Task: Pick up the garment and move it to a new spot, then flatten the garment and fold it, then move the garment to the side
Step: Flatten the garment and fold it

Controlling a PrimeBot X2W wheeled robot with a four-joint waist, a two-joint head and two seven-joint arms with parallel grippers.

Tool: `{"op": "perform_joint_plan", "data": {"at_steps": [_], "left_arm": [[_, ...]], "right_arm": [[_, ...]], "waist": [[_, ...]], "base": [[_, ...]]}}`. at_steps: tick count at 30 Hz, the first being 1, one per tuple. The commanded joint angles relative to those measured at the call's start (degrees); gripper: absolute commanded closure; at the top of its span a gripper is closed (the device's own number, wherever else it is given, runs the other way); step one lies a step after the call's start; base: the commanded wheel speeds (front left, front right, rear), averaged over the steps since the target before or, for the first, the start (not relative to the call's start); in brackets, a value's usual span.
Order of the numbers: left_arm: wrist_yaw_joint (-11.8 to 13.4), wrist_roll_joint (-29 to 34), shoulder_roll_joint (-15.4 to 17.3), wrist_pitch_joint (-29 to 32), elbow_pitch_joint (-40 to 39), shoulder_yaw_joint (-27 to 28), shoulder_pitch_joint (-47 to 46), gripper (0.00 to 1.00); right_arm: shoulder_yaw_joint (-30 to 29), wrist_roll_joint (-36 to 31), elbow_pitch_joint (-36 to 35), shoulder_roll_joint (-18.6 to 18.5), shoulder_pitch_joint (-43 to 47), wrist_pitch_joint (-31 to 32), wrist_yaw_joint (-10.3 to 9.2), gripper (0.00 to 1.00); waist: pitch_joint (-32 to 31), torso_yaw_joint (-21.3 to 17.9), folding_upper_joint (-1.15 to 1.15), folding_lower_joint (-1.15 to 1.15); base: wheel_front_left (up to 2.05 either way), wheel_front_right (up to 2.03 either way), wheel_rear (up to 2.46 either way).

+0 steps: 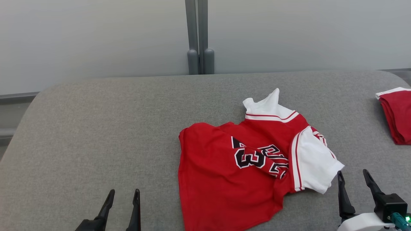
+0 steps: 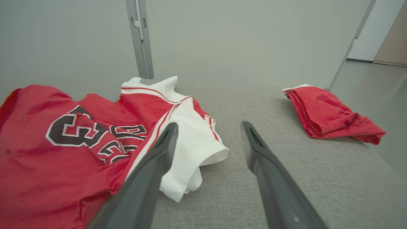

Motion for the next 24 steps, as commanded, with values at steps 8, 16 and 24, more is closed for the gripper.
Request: {"op": "perform_joint_plan", "data": {"at_steps": [8, 16, 24], "left_arm": [[-0.5, 0.7, -0.1, -0.2, 1.2, -0.4, -1.1, 0.0], [-1.2, -2.2, 0.1, 9.5, 6.7, -9.9, -2.8, 0.0], [-1.4, -6.3, 0.0, 19.4, 5.8, -15.7, -4.6, 0.0]], "right_arm": [[0.5, 0.1, 0.5, -0.1, -1.0, -0.2, -0.09, 0.0], [4.6, -1.7, 9.2, -2.9, -8.5, 3.0, -0.09, 0.0], [9.6, 0.2, 17.7, -8.6, -18.4, 15.4, -0.09, 0.0]], "waist": [[0.4, -2.2, 0.0, 0.0], [2.0, -2.5, 0.0, 0.0], [6.5, -2.0, 0.0, 0.0]], "base": [[0.0, 0.0, 0.0], [0.0, 0.0, 0.0], [0.0, 0.0, 0.0]]}}
